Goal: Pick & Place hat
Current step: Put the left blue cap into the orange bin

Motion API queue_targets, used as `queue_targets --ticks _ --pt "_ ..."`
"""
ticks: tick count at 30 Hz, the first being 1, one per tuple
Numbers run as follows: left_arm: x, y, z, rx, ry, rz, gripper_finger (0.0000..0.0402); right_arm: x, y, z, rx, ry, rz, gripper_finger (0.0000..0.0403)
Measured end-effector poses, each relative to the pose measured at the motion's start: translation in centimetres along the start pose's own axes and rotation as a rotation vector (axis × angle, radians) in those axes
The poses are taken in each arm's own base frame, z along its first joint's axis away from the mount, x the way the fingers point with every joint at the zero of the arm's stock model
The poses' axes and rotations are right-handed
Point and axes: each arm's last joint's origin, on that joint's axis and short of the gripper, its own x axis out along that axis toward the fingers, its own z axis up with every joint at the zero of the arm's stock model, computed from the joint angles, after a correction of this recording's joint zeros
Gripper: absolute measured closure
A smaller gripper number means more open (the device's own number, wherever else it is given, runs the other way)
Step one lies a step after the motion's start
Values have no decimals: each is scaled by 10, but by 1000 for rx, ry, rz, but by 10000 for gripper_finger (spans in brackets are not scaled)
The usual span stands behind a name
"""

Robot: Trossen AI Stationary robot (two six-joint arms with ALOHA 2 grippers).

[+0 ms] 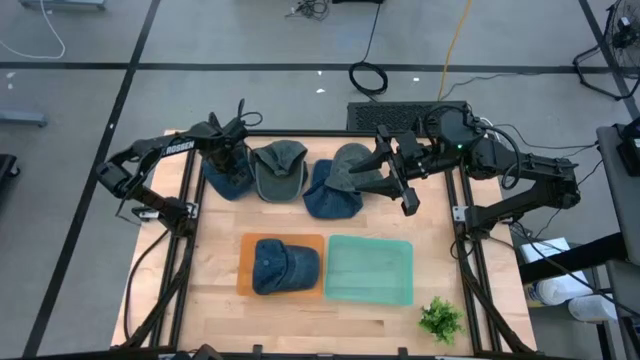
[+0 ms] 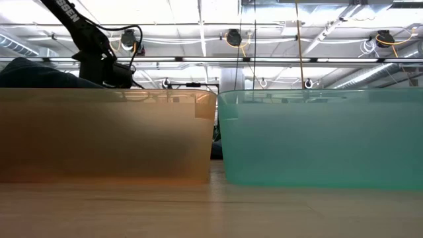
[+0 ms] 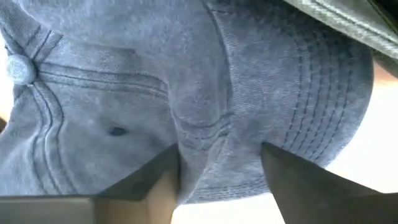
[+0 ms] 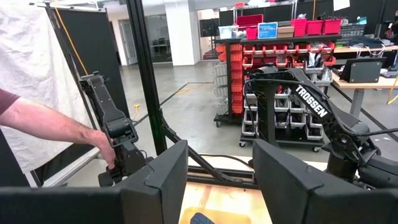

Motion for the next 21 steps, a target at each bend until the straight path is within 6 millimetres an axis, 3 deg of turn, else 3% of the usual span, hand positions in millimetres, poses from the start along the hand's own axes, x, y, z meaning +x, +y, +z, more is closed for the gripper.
queue_targets --ticks 8,21 --pt "0 0 0 2 1 5 284 0 0 0 -26 -1 -4 232" --pt "1 1 0 -25 -1 18 379 0 -2 0 -27 -7 -62 232"
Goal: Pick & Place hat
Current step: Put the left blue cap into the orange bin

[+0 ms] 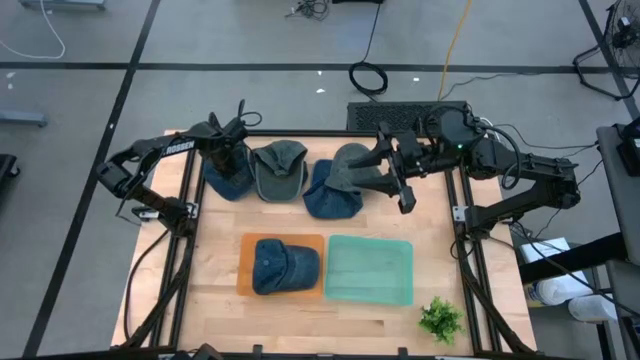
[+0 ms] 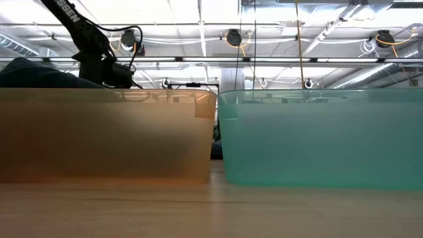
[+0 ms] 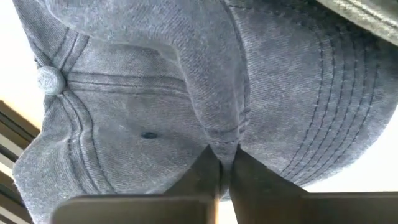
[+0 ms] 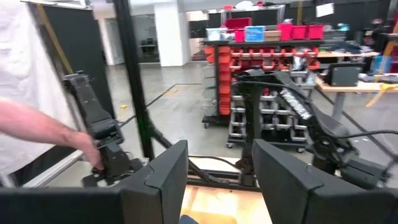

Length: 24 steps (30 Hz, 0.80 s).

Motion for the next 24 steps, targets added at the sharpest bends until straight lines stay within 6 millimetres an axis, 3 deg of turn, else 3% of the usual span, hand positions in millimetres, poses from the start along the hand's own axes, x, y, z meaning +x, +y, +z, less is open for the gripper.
queue_targets --ticks 15,24 --pt "-2 0 0 3 10 0 399 0 -1 0 -1 -2 -23 232" --pt "-40 1 9 -72 58 4 400 0 -1 0 -1 -2 -23 232"
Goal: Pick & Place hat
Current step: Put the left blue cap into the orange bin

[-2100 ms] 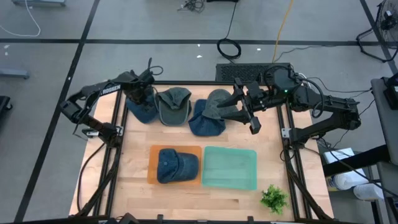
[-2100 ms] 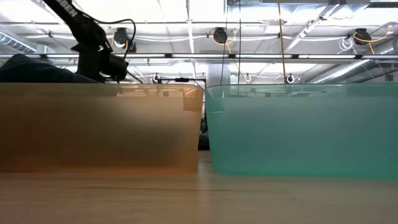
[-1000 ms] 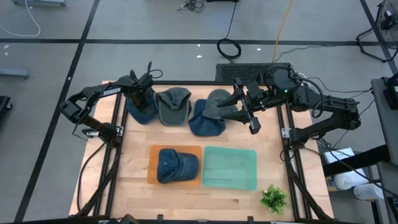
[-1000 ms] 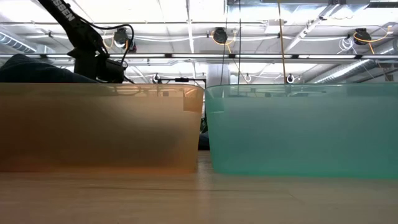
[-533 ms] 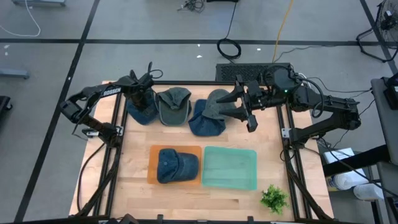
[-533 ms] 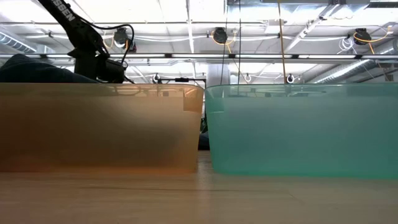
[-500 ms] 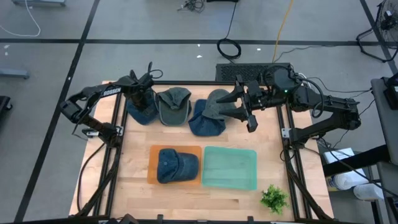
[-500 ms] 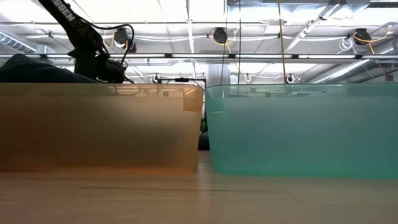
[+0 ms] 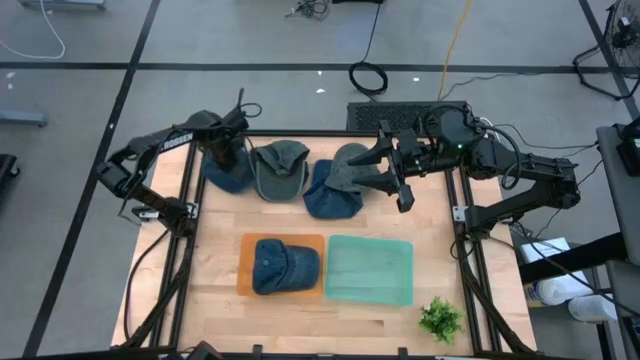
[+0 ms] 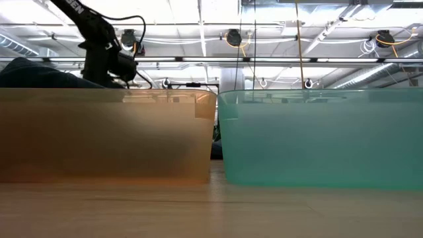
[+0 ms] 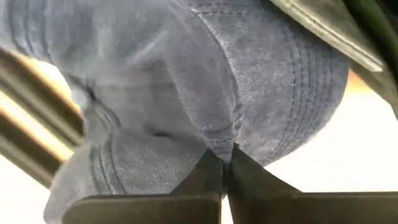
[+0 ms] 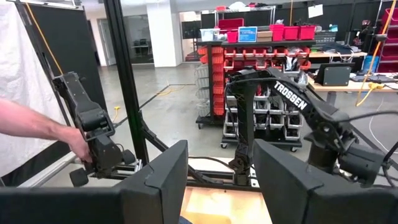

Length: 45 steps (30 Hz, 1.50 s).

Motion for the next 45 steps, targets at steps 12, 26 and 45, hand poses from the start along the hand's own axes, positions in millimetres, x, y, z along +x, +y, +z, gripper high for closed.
queue_targets --ticks 12,26,45 --pt "-57 1 -3 -102 80 34 401 0 0 0 0 -1 1 232" --pt "-119 -13 -52 -405 -62 -111 402 0 0 0 0 0 5 232" --pt "-137 -84 -100 -561 -40 -247 402 0 0 0 1 0 6 232"
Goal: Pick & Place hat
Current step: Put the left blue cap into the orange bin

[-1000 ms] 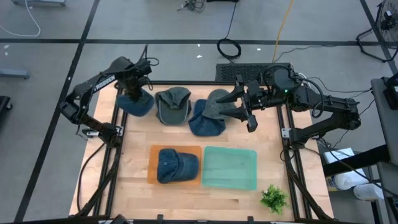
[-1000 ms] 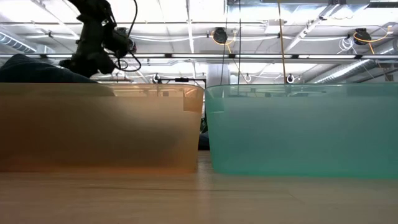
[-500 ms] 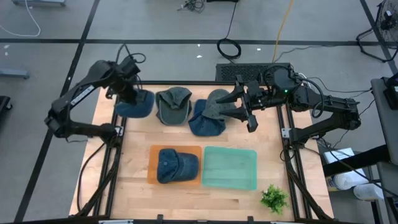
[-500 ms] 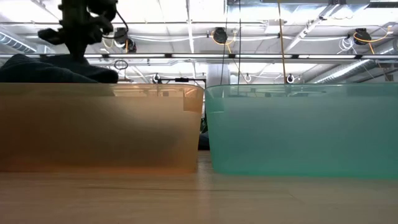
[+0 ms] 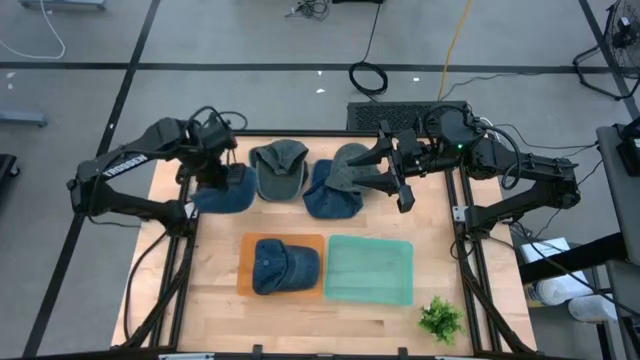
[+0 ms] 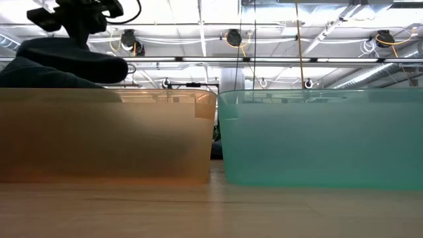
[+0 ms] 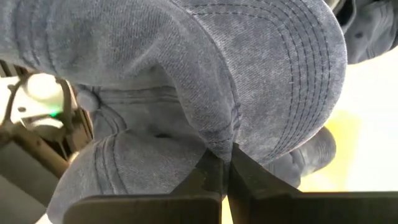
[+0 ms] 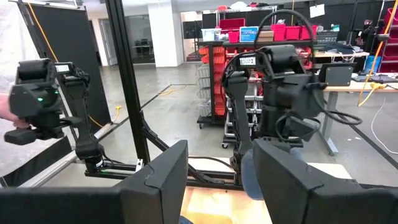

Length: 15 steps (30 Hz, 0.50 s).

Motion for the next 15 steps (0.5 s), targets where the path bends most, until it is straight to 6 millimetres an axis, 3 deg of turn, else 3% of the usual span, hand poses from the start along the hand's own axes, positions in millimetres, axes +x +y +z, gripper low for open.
queue_targets --ticks 10,15 --pt "-31 -30 -25 -7 -98 -84 401 0 0 0 0 0 0 232" --pt "-33 -52 -28 12 -94 -83 401 0 0 0 0 0 0 232"
